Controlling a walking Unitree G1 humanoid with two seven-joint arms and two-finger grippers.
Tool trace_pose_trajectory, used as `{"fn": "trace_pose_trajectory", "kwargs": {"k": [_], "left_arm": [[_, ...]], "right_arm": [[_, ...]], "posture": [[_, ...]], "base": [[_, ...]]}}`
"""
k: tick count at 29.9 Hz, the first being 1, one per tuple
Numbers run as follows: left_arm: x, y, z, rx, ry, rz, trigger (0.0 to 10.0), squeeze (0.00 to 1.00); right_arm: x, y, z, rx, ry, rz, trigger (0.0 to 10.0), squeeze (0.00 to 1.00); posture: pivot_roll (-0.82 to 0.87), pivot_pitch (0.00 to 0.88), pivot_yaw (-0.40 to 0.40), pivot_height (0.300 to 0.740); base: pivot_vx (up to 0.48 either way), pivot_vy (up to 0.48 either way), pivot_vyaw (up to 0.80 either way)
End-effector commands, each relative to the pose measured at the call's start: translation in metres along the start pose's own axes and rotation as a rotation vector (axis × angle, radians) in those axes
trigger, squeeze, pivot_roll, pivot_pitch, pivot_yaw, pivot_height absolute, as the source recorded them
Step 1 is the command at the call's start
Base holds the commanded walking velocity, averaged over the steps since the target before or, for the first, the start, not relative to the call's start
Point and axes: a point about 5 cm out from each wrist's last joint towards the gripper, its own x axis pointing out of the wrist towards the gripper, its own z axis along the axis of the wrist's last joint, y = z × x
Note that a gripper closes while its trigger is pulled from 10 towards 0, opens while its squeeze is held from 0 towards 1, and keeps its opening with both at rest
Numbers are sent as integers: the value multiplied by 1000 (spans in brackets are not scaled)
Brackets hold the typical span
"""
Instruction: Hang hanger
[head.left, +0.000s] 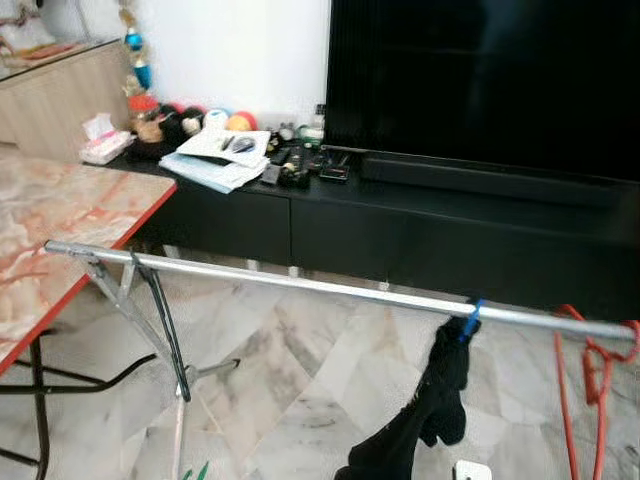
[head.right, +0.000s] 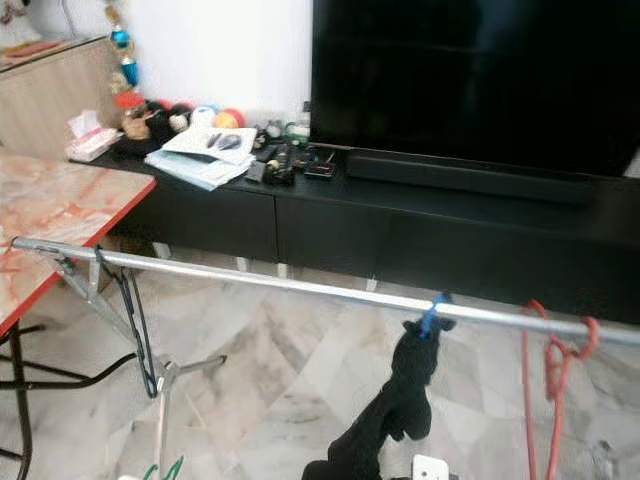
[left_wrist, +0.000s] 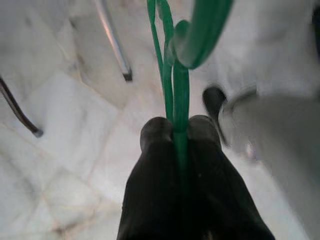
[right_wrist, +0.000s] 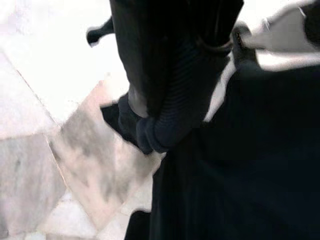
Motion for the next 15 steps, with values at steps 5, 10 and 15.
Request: {"fn": "trace_pose_trajectory", "kwargs": {"k": [5, 10, 15], "left_arm": [[-2, -7, -15, -7, 51, -17, 10000, 0], [-2, -7, -15, -11, 52, -18, 10000, 0], [-2, -8, -15, -12, 54, -18, 10000, 0]], "right_arm": [[2, -3, 14, 4, -44, -9, 10000, 0], [2, -3, 15, 2, -45, -10, 10000, 0], [2, -3, 15, 2, -45, -11, 10000, 0]], "posture": [[116, 0, -8, 740], [117, 0, -10, 740], [117, 0, -10, 740]], "base": [[-303, 0, 0], [-305, 0, 0], [-310, 0, 0]]}}
